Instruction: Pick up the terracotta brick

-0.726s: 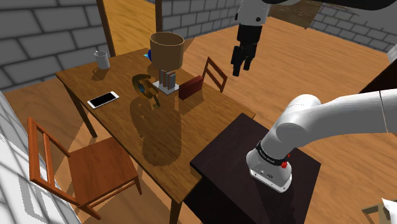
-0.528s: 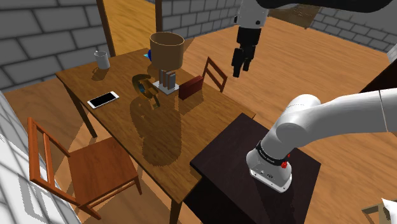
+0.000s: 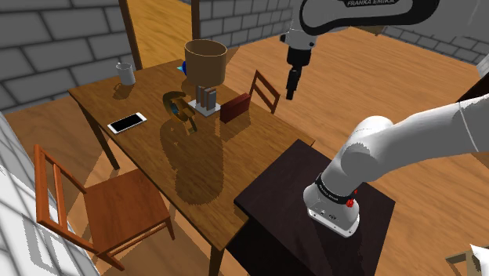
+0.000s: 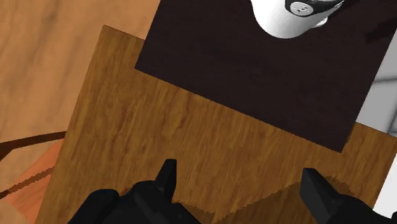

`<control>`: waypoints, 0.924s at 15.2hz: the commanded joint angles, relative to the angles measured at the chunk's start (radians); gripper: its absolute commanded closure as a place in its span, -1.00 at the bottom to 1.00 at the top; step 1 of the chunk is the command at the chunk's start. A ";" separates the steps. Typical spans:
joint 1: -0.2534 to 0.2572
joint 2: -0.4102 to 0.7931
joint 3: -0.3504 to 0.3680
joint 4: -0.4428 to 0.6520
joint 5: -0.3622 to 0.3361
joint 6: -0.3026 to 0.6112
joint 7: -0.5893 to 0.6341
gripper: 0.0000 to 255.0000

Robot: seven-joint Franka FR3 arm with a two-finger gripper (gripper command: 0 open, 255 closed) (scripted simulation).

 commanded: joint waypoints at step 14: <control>0.099 0.536 -0.248 0.167 0.011 0.453 -0.689 -1.00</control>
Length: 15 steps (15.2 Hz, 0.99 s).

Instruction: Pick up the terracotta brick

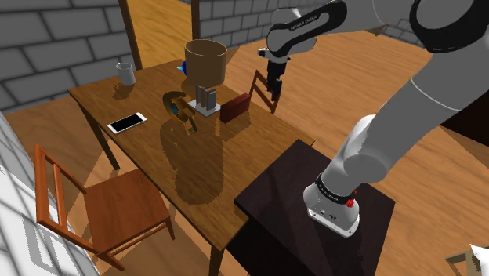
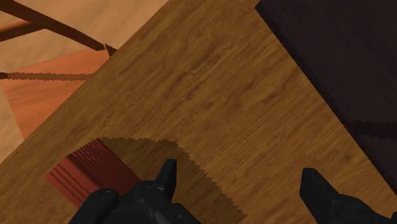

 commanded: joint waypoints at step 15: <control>-0.078 0.620 0.114 0.467 0.316 0.194 -0.698 -1.00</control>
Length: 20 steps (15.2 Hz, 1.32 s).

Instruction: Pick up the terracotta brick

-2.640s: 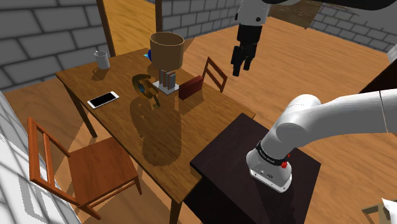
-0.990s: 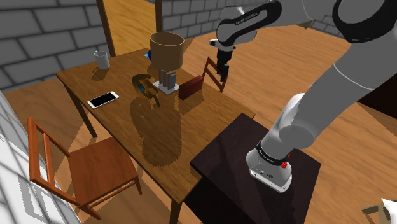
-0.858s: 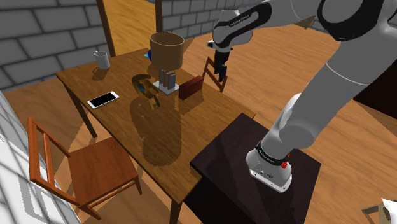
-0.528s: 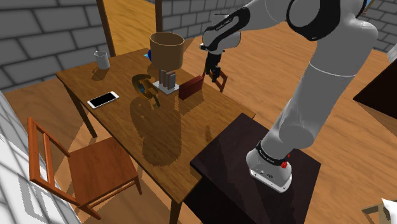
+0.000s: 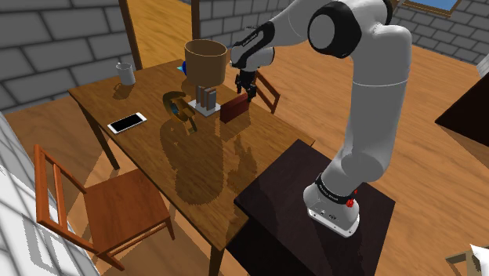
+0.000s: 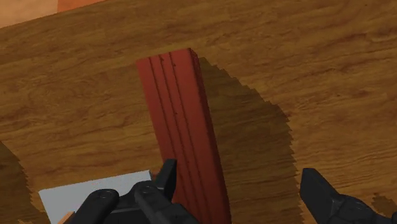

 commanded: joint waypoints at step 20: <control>-0.050 0.186 0.069 0.133 0.058 0.067 -0.123 1.00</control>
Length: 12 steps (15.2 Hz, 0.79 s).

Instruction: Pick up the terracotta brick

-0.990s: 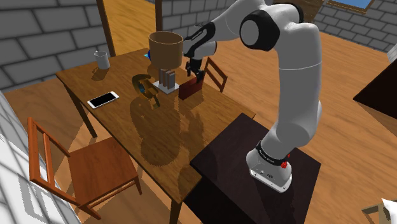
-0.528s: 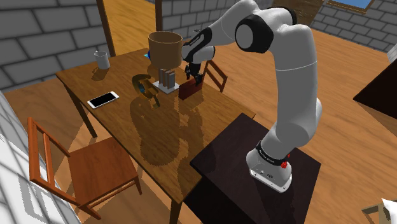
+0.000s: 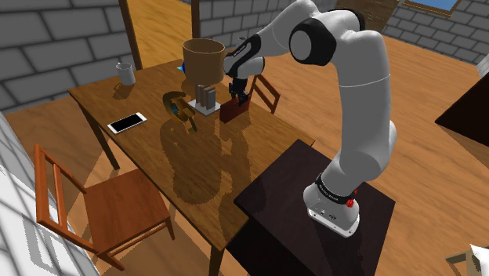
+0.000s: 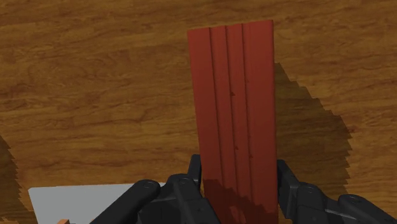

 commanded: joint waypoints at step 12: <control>0.025 -0.087 -0.024 -0.003 -0.036 -0.089 0.026 1.00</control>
